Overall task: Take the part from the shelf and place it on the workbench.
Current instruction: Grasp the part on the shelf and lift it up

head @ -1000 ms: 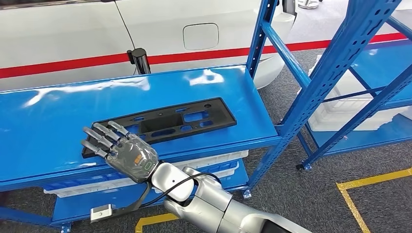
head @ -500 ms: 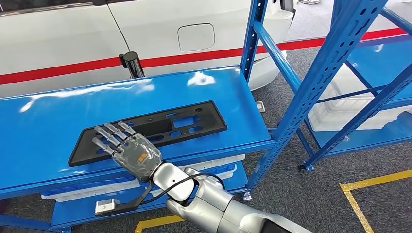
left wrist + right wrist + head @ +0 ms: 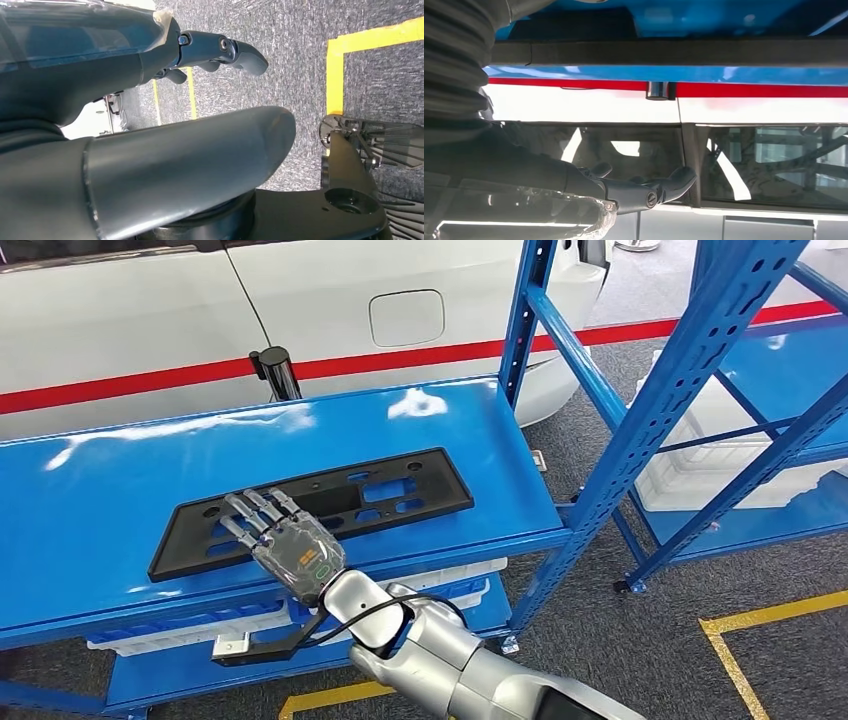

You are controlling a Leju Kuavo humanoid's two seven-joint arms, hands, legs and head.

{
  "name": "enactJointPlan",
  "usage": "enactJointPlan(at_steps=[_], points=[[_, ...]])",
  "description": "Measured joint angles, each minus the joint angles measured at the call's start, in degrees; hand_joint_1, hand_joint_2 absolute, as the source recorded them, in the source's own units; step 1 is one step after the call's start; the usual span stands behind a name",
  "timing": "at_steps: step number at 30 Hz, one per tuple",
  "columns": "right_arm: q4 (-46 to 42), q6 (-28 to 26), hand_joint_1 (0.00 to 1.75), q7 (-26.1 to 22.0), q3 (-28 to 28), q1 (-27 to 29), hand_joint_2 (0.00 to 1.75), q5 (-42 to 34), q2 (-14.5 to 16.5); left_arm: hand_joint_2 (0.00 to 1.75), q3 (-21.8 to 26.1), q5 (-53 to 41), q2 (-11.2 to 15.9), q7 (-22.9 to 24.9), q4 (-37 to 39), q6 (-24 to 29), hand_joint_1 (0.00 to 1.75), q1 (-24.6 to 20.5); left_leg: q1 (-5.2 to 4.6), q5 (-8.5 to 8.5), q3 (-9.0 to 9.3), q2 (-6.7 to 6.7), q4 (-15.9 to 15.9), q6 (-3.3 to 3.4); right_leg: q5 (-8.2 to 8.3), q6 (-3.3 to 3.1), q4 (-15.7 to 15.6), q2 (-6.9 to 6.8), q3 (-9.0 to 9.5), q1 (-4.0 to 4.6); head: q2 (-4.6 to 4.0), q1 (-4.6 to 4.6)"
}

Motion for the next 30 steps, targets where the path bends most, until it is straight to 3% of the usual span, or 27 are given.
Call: enactJointPlan(at_steps=[12,30], points=[[1.4,0.0,0.00,1.9,-3.7,-1.0,1.75,0.9,-0.1,0.00,0.0,0.0,0.0,0.0,0.0,0.3,0.00,0.0,-0.08,-0.02,0.02,0.00,0.0,0.03,0.00,0.01,0.0,0.00,0.00,-0.12,0.00,0.00],[5.7,5.4,0.00,2.5,-5.7,-2.4,1.75,0.6,0.7,0.00,-0.9,-0.3,-0.1,0.0,0.0,1.3,0.00,-0.1,-0.09,-0.02,0.02,0.00,0.0,0.02,0.00,0.01,0.0,0.00,0.01,-0.12,0.00,-0.01]])
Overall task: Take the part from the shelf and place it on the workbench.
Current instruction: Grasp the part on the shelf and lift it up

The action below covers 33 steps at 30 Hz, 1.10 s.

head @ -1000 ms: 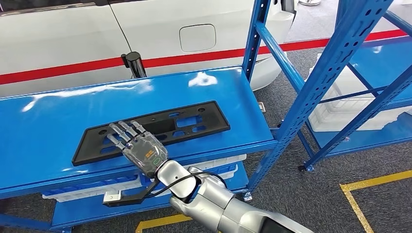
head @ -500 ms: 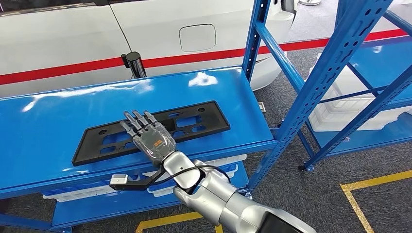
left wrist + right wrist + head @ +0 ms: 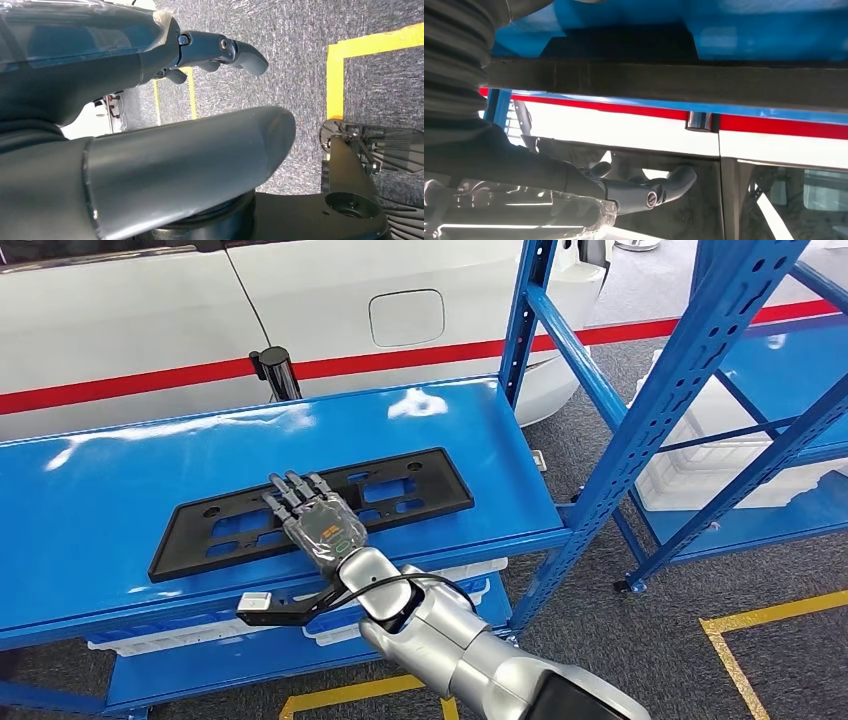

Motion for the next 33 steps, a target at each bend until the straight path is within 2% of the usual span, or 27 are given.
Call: enactJointPlan(at_steps=[16,17,19,21,23,26,33], points=[[3.3,2.0,0.00,1.9,-2.0,-2.0,1.75,-1.3,0.3,0.00,-0.1,-0.1,-0.3,0.0,0.0,0.3,0.00,-0.4,0.00,0.00,0.09,0.00,0.0,0.00,0.00,0.00,0.0,0.00,0.07,-0.01,0.00,0.01],[3.5,2.2,0.04,2.1,-2.2,-2.2,1.75,-1.5,0.3,0.00,-0.1,-0.2,-0.3,0.0,0.0,0.2,0.00,-0.4,-0.01,0.00,0.10,0.00,0.0,0.00,0.00,0.00,0.0,0.00,0.09,-0.01,0.00,0.01],[3.9,2.6,0.38,2.4,-2.6,-2.6,1.75,-1.8,0.1,0.00,-0.2,-0.3,-0.4,0.0,0.0,0.2,0.00,-0.4,-0.01,0.00,0.13,0.00,0.0,0.00,0.00,0.00,0.0,0.00,0.12,-0.01,0.00,0.01],[4.3,2.8,0.99,2.5,-3.0,-2.8,1.75,-1.9,-0.2,0.00,-0.4,-0.4,-0.5,0.0,0.0,0.2,0.00,-0.5,-0.02,0.00,0.16,0.00,0.0,0.00,0.00,0.00,0.0,0.00,0.15,-0.01,0.00,0.01],[4.7,2.8,1.35,2.6,-3.3,-2.9,1.75,-2.0,-0.5,0.00,-0.5,-0.4,-0.6,0.0,0.0,0.1,0.00,-0.5,-0.02,0.00,0.16,0.00,0.0,0.00,0.00,0.00,0.0,0.00,0.16,-0.01,0.00,0.01],[5.2,2.9,1.51,2.6,-3.6,-2.9,1.75,-2.3,-0.8,0.00,-0.6,-0.4,-0.7,0.0,0.0,0.1,0.00,-0.5,-0.02,0.00,0.16,0.01,0.0,0.00,0.00,0.00,0.0,0.00,0.15,-0.02,0.00,0.01],[5.8,3.3,1.53,3.0,-3.9,-3.0,1.75,-2.3,-1.1,0.00,-0.7,-0.5,-1.0,0.0,0.0,0.2,0.00,-0.7,-0.01,0.00,0.16,0.00,0.0,0.00,0.00,0.00,0.0,0.00,0.15,-0.01,0.00,0.00]])
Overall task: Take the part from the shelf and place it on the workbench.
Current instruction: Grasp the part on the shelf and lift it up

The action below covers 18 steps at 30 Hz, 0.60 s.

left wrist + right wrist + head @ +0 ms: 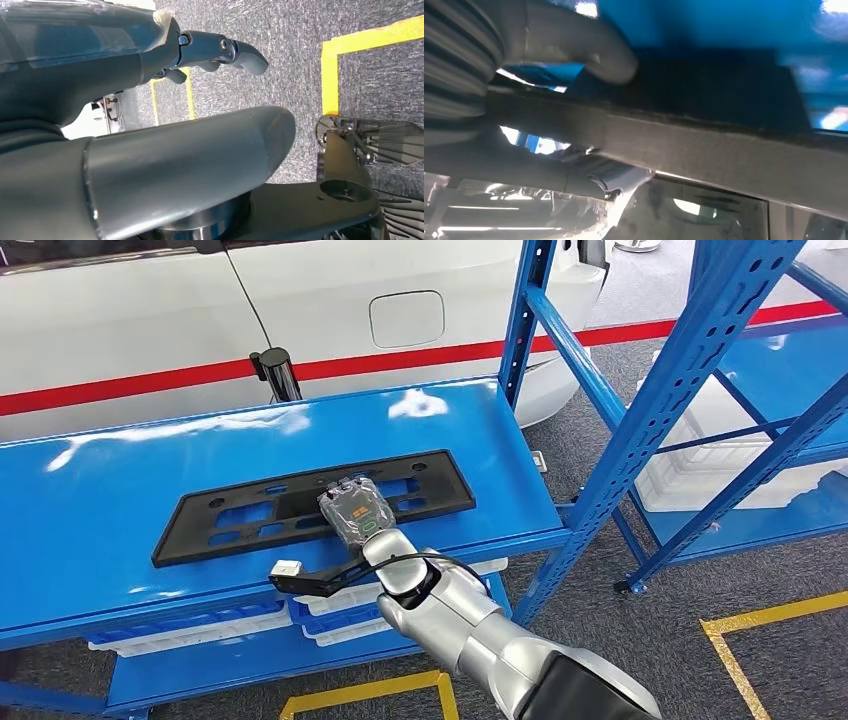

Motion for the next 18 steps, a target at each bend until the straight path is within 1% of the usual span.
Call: enactJointPlan(at_steps=[5,9,15,18], points=[[0.4,0.0,1.58,0.0,-0.3,0.0,1.75,0.3,-0.1,0.00,-0.1,0.2,0.0,0.0,0.0,0.4,0.00,0.0,-0.01,0.00,0.00,0.01,0.0,0.00,0.00,0.00,0.0,0.00,0.01,0.00,0.00,0.00],[0.4,-0.3,1.74,-0.1,-0.6,0.0,1.75,0.4,-0.1,0.00,-0.1,0.4,0.0,0.0,0.0,0.4,0.00,0.0,-0.01,0.00,0.00,0.00,0.0,0.00,0.00,0.00,0.0,0.00,0.02,-0.01,0.00,0.01],[0.4,-2.5,1.75,-1.8,-1.8,-0.1,1.75,-1.0,-0.1,0.00,-0.1,0.4,0.0,0.0,0.0,0.4,0.00,0.0,-0.01,0.00,0.00,0.00,0.0,0.00,0.00,0.00,0.0,0.00,0.02,-0.01,0.00,0.01],[0.3,-4.7,1.75,-3.3,-2.9,-0.4,1.75,-2.0,0.0,0.00,-0.1,0.5,0.0,0.0,0.0,0.4,0.00,0.0,-0.01,0.00,-0.01,0.01,0.0,0.00,0.00,0.00,0.0,0.00,0.02,-0.01,0.00,0.01]])
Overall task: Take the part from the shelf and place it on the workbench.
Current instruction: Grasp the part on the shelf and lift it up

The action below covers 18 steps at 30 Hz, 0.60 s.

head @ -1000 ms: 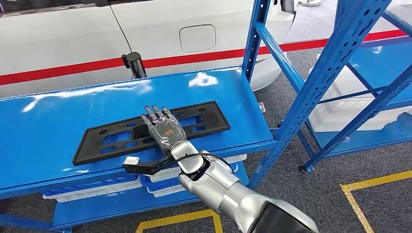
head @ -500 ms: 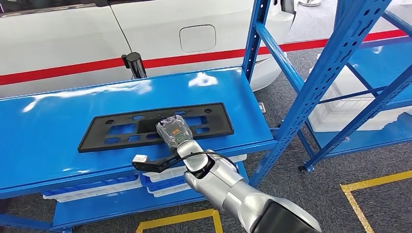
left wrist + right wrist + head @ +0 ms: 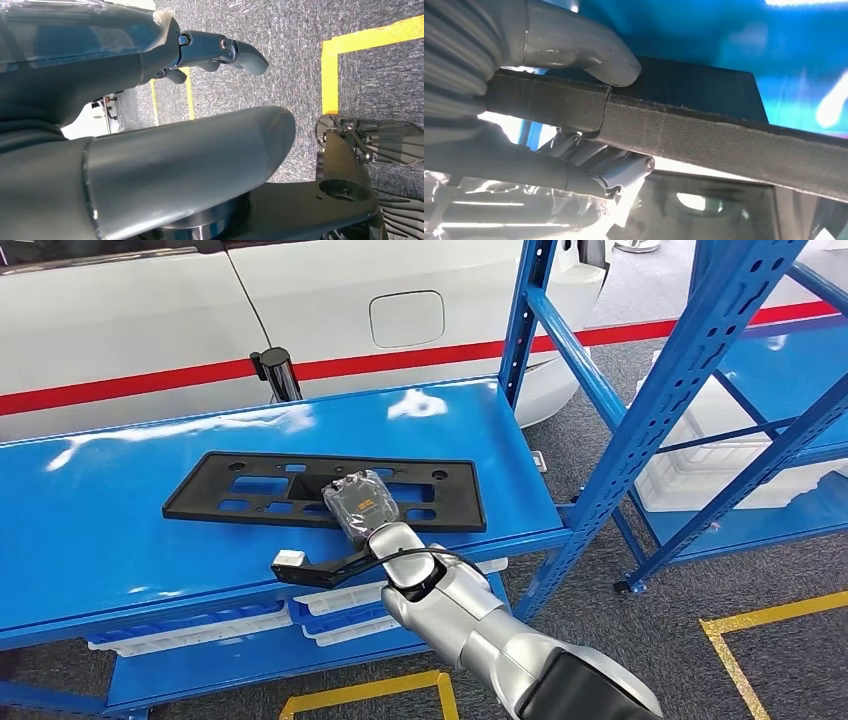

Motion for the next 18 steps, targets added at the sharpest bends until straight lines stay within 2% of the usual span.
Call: enactJointPlan(at_steps=[4,9,18], points=[[-1.0,-4.7,1.75,-2.9,-2.2,-0.8,1.75,-2.0,0.4,0.00,0.0,0.1,0.0,0.0,0.0,0.0,0.00,0.0,0.00,0.00,0.00,0.01,0.0,0.00,0.00,0.00,0.0,0.01,0.00,0.00,0.00,0.00],[-3.4,-7.9,1.75,-6.9,-5.2,-1.6,1.75,-5.5,1.2,0.00,0.0,0.5,0.0,0.0,0.0,0.2,0.00,0.1,0.01,0.01,-0.02,-0.01,0.0,0.00,0.01,0.00,0.0,-0.01,-0.01,0.00,0.00,-0.01],[-11.3,-7.8,1.75,-18.1,-11.5,-2.0,1.75,-16.7,2.6,0.00,0.2,1.8,0.1,0.0,0.0,0.8,0.00,1.2,0.00,0.00,-0.06,-0.01,0.0,0.00,0.00,0.01,0.0,-0.01,-0.05,0.00,0.00,-0.01]])
